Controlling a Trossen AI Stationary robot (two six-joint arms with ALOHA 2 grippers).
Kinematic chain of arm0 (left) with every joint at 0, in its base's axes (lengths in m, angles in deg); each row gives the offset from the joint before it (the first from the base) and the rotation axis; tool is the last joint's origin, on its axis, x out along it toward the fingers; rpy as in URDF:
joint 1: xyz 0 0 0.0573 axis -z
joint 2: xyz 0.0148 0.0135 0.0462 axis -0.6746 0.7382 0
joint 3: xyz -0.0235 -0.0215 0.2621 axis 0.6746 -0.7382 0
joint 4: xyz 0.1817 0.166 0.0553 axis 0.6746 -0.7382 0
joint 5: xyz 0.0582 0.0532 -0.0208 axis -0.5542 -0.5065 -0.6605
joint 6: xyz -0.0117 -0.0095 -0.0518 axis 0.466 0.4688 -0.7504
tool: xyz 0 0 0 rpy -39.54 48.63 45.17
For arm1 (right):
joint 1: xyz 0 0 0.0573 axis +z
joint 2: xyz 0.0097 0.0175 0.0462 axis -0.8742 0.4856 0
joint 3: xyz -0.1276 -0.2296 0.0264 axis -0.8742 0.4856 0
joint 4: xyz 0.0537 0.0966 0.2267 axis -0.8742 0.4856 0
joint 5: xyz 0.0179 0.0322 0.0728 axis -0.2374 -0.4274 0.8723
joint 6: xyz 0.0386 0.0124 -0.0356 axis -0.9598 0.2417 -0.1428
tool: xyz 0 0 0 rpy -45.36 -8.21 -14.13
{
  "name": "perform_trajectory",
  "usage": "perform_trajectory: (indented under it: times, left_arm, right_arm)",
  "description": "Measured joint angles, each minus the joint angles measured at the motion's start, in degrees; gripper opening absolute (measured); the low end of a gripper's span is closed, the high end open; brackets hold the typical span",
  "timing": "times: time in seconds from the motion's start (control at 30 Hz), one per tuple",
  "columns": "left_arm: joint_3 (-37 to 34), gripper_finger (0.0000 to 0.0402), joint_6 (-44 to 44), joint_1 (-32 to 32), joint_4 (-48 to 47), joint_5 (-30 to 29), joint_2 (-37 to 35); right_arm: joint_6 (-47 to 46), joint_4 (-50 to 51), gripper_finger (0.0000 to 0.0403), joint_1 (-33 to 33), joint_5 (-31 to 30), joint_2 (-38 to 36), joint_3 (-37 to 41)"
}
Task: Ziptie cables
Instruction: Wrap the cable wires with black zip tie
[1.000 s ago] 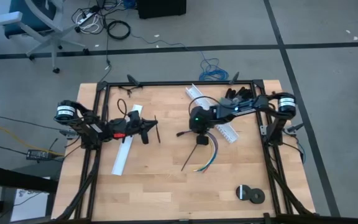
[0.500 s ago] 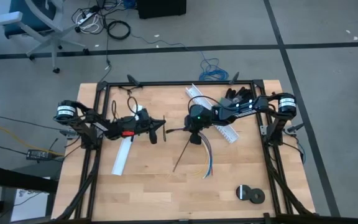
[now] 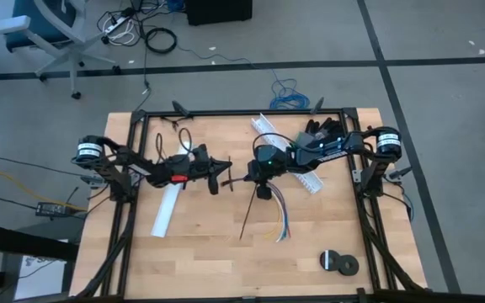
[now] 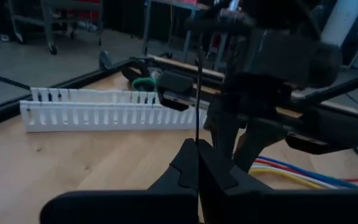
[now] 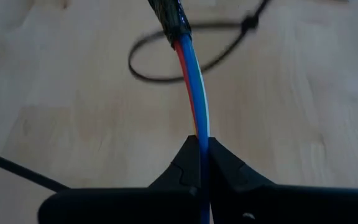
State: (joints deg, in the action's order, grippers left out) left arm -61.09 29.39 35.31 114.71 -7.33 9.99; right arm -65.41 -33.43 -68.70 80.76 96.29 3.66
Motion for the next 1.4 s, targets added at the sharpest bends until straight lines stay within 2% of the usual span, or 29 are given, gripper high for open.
perform_trajectory:
  times: [0.17,0.27,0.63,0.77,1.07,1.27,1.4]
  left_arm:
    - [4.0,0.0,0.0,0.0,-8.1,1.5,0.1]
    - [5.1,0.0,0.2,0.0,-9.7,1.6,0.1]
    - [5.2,0.0002,0.2,0.0,-10.2,1.8,0.1]
    - [5.2,0.0003,0.2,0.0,-10.2,1.8,0.1]
    - [5.2,0.0003,1.9,0.0,-11.4,1.7,0.9]
    - [6.6,0.0003,2.7,0.0,-8.1,3.0,6.9]
    - [8.1,0.0003,2.6,0.0,-4.6,4.7,10.1]
  right_arm:
    - [0.0,-0.6,0.0003,-0.1,0.8,0.0,0.0]
    - [0.1,-0.7,0.0012,0.2,1.2,0.0,0.0]
    - [2.4,-2.2,0.0093,1.0,1.4,0.0,-0.1]
    - [2.4,0.3,0.0115,0.7,0.8,-0.3,-0.1]
    - [-0.4,2.4,0.0109,-1.9,-0.3,-1.9,-0.1]
    - [0.3,-4.1,0.0105,-2.0,-0.2,-2.0,-0.1]
    - [0.4,-5.0,0.0104,-1.8,-0.2,-2.1,-0.1]
